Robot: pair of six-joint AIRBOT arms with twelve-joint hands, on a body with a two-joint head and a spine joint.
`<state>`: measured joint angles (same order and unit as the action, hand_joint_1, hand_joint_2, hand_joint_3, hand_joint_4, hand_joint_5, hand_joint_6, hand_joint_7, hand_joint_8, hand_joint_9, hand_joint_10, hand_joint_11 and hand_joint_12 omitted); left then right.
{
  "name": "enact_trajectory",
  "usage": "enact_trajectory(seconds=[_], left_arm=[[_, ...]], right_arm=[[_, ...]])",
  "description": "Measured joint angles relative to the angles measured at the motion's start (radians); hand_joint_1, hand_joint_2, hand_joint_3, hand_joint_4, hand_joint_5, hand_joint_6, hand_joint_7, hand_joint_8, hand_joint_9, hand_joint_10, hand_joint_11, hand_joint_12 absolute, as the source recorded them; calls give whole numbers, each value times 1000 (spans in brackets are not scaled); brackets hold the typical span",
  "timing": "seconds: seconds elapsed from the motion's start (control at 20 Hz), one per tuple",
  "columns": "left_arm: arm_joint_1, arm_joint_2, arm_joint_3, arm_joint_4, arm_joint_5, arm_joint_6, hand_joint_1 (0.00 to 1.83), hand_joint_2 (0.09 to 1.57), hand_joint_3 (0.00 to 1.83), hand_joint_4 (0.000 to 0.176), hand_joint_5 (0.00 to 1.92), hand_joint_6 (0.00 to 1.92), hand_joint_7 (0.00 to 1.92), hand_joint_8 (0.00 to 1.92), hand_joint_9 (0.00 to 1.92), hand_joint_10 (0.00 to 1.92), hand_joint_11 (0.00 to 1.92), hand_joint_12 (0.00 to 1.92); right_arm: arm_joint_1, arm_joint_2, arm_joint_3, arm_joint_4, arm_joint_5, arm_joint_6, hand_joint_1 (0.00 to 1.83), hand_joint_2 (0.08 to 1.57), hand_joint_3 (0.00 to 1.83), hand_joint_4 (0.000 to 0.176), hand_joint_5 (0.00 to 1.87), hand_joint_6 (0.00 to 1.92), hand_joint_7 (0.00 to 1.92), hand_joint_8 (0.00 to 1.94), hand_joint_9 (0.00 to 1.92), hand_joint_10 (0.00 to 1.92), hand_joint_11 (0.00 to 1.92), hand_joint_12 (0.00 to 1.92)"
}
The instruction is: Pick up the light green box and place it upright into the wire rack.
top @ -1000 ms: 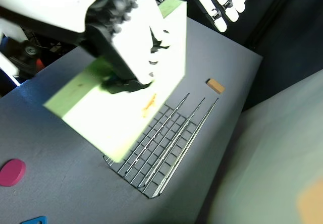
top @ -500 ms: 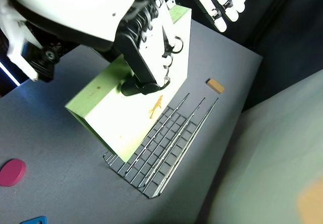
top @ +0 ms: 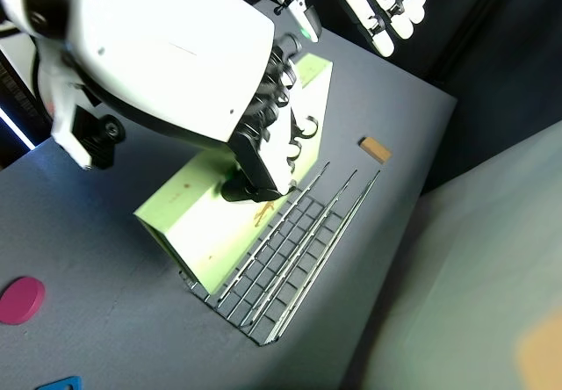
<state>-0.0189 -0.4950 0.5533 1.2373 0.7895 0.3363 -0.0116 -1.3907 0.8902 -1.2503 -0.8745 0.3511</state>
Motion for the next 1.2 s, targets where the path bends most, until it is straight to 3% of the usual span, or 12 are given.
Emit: enact_trajectory(seconds=[0.5,0.8,0.95,1.0,1.05,1.1,1.2], left_arm=[[2,-58,52,-2,-19,-12,117,1449,1,21,242,1,159,1,137,4,0,673],[27,-81,77,-3,-27,-38,136,1438,0,23,243,1,151,0,133,1,0,700],[46,-101,88,-2,-34,-39,151,1423,0,31,241,0,150,0,139,3,0,702],[49,-107,94,-8,-45,-45,153,1420,0,32,231,0,150,0,139,3,0,705],[50,-114,99,-4,-49,-47,157,1428,0,32,220,0,150,0,139,3,0,708],[50,-118,101,-3,-52,-48,157,1428,0,32,220,0,150,0,139,3,0,708],[50,-126,113,1,-59,-48,161,1439,0,32,222,1,151,0,139,2,0,687]], right_arm=[[-76,-36,71,-5,42,45,1271,1029,0,0,1050,893,1359,366,1176,727,878,1413],[-113,-41,90,-21,53,45,1264,1045,2,0,1026,906,1273,546,1166,729,876,1448],[-134,-43,101,-23,63,50,1245,1091,5,0,910,1074,1154,748,1054,724,774,1500],[-140,-43,103,-23,66,55,1145,1179,0,0,818,1221,886,601,843,676,533,1510],[-145,-43,103,-21,71,58,1184,1101,0,0,672,809,844,393,773,611,407,1474],[-149,-43,103,-22,73,57,1184,1101,0,0,672,809,844,393,773,611,407,1474],[-159,-48,108,-14,79,60,1152,1042,0,0,663,438,850,131,705,451,234,1457]])
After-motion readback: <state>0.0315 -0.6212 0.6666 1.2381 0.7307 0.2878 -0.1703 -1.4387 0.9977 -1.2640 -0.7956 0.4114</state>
